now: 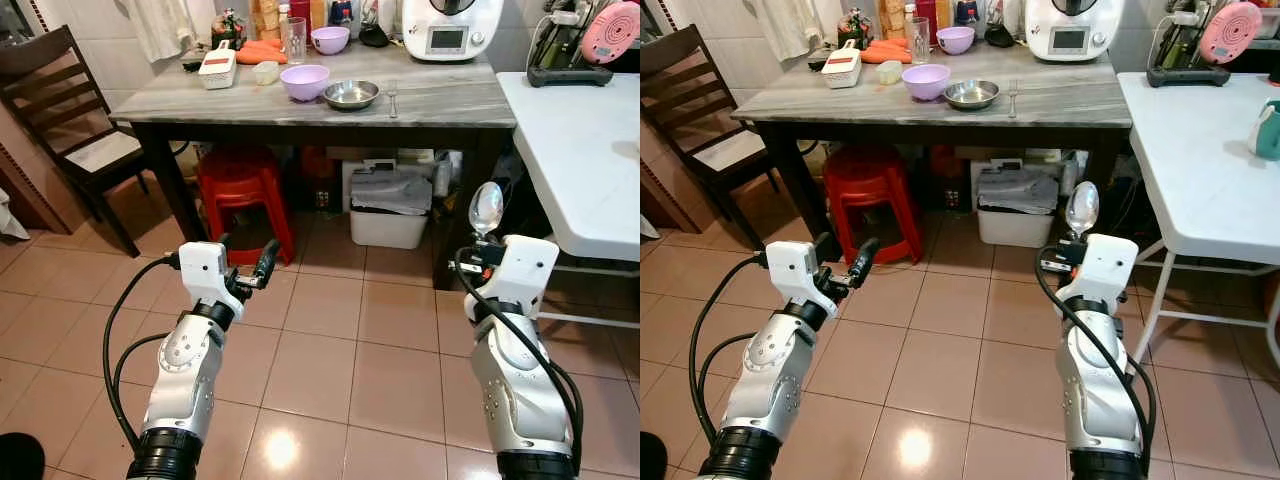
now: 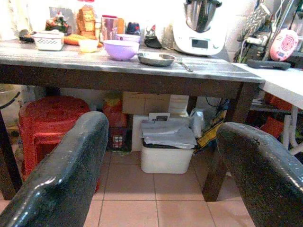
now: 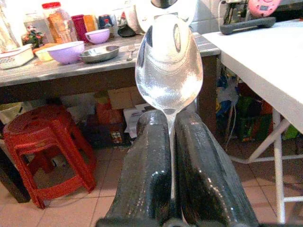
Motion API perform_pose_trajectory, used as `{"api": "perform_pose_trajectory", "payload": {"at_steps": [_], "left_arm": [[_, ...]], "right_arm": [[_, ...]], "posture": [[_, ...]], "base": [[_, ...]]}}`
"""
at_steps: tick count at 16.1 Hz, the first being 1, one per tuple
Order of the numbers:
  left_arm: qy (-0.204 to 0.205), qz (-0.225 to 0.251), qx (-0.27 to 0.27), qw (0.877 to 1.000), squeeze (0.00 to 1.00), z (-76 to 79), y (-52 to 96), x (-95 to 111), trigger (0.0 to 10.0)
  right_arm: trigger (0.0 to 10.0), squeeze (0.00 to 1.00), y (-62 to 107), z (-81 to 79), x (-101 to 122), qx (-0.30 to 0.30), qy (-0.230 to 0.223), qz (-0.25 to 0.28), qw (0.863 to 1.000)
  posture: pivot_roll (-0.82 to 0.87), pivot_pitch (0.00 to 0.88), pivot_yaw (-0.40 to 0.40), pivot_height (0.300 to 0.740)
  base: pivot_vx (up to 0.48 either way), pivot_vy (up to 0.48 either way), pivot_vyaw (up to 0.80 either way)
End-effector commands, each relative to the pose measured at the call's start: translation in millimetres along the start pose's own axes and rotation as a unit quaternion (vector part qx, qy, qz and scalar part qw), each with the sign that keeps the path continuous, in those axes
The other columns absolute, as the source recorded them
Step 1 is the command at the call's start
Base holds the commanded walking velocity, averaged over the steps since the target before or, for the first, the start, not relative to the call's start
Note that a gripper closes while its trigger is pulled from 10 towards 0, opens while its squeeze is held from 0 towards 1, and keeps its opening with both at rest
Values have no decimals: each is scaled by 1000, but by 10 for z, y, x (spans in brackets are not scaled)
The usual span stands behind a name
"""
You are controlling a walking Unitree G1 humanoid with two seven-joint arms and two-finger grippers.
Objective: Setting the table
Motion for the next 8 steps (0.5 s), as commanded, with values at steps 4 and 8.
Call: {"api": "perform_pose_trajectory", "payload": {"at_steps": [4, 8], "left_arm": [[-4, 6, -3, 1000, 0, -15, -20, 37, 10000], [-4, 8, -5, 1000, 0, -18, -33, 50, 10000]], "right_arm": [[10000, 0, -23, -83, 21, 18, -2, 6, 1000], [10000, 0, -10, -101, 16, 22, -3, 6, 1000]], "posture": [[-88, 21, 75, 740], [-88, 24, 78, 740]], "base": [[278, 0, 0], [293, 0, 0]]}}
Point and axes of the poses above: a point about 5 cm out from each wrist's last joint towards the gripper, its own y axis pointing back from the gripper into the wrist, its own x axis along the axis of the wrist's last joint, z = x × y, the point moved 2 cm from there along -y, pointing out of the wrist towards the gripper
